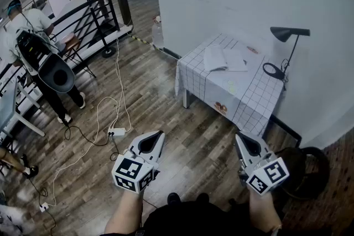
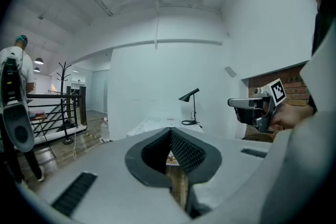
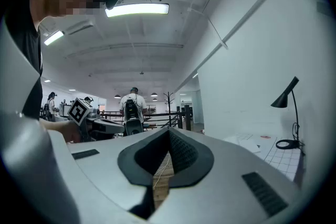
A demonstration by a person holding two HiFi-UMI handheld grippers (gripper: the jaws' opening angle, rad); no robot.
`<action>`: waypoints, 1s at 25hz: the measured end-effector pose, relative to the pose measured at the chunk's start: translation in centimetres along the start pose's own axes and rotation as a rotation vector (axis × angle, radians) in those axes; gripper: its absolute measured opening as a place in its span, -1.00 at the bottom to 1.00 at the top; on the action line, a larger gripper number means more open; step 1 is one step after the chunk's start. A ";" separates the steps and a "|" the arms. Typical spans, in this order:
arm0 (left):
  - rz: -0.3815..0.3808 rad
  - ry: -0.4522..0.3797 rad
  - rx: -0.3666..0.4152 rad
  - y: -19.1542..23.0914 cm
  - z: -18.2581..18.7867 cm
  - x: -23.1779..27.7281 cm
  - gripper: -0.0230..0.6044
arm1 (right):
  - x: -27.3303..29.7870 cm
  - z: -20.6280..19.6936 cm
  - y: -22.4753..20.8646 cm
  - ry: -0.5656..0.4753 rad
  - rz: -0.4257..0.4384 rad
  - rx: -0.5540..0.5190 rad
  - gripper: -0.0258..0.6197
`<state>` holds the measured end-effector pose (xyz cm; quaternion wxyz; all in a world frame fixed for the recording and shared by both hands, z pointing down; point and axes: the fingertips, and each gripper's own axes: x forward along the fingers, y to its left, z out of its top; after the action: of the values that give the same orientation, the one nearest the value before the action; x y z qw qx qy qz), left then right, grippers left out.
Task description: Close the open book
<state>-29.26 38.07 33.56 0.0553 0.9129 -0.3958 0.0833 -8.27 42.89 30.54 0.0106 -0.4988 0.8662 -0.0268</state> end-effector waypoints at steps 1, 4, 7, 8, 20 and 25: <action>-0.001 0.003 -0.001 -0.2 -0.1 -0.1 -0.90 | -0.3 -0.1 0.0 0.001 0.000 0.002 -0.91; -0.003 0.011 -0.003 -0.9 -0.3 -0.3 -0.90 | -1.0 -0.1 0.1 0.003 -0.003 0.004 -0.91; -0.009 0.017 -0.006 -1.6 -0.4 -0.3 -0.90 | -1.9 0.0 -0.1 0.003 -0.009 0.000 -0.91; -0.013 0.020 -0.007 -1.9 -0.5 -0.2 -0.90 | -2.2 -0.1 -0.3 0.002 -0.011 0.006 -0.91; -0.093 0.036 0.021 -8.8 0.0 3.5 -0.90 | -7.8 -0.3 -3.8 0.025 -0.083 -0.088 -0.91; -0.104 0.028 0.030 -12.1 0.0 4.8 -0.90 | -10.2 -1.0 -5.1 0.015 -0.059 -0.071 -0.91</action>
<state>-17.17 42.92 34.11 0.0515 0.9317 -0.3457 0.0991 1.20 49.18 31.75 -0.0144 -0.5240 0.8516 0.0001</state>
